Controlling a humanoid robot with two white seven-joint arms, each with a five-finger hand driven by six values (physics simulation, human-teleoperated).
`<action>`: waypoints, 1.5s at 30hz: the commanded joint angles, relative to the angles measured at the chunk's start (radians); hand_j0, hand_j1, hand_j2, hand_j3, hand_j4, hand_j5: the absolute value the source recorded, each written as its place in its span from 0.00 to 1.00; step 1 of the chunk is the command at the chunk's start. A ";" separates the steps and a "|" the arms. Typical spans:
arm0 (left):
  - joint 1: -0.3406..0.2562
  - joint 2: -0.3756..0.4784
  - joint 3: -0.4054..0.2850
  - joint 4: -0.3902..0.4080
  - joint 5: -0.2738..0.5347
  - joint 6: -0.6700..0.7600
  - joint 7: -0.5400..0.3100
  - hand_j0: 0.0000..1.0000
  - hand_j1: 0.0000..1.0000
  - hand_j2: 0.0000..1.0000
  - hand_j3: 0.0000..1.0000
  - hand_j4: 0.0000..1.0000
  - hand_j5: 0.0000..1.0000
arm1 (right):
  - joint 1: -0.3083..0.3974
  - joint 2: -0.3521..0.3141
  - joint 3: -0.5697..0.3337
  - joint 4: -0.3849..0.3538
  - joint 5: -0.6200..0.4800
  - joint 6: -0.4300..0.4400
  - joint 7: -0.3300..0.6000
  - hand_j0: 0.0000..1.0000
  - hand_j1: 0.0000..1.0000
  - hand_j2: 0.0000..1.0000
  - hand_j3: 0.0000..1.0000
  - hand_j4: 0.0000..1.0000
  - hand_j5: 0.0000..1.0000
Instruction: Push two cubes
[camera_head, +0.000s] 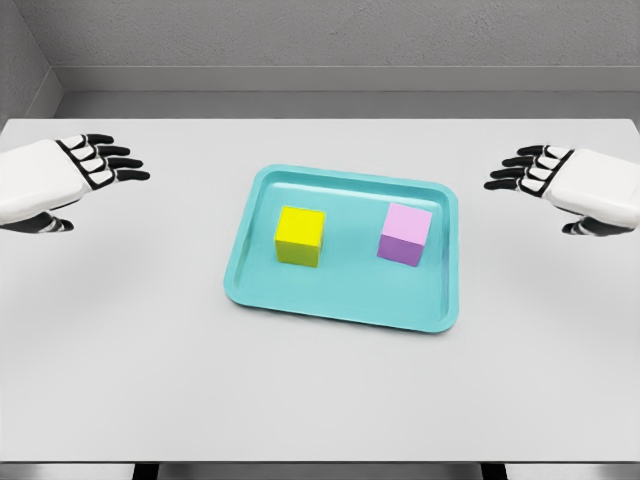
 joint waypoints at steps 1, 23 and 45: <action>0.000 0.002 -0.001 -0.002 0.000 0.001 -0.001 0.99 0.99 0.99 0.99 0.99 0.99 | 0.000 0.002 0.007 0.019 0.000 0.001 0.038 1.00 1.00 1.00 1.00 1.00 1.00; -0.072 -0.194 -0.075 0.041 -0.198 0.001 -0.155 0.78 0.78 0.78 0.78 0.78 0.78 | -0.149 0.243 0.001 0.145 0.129 0.001 0.428 0.68 0.68 0.68 0.68 0.68 0.68; -0.373 -0.295 -0.336 0.078 -0.407 0.001 -0.242 0.81 0.81 0.81 0.81 0.81 0.81 | -0.133 0.329 0.010 0.151 0.161 0.001 0.428 0.65 0.65 0.65 0.65 0.65 0.65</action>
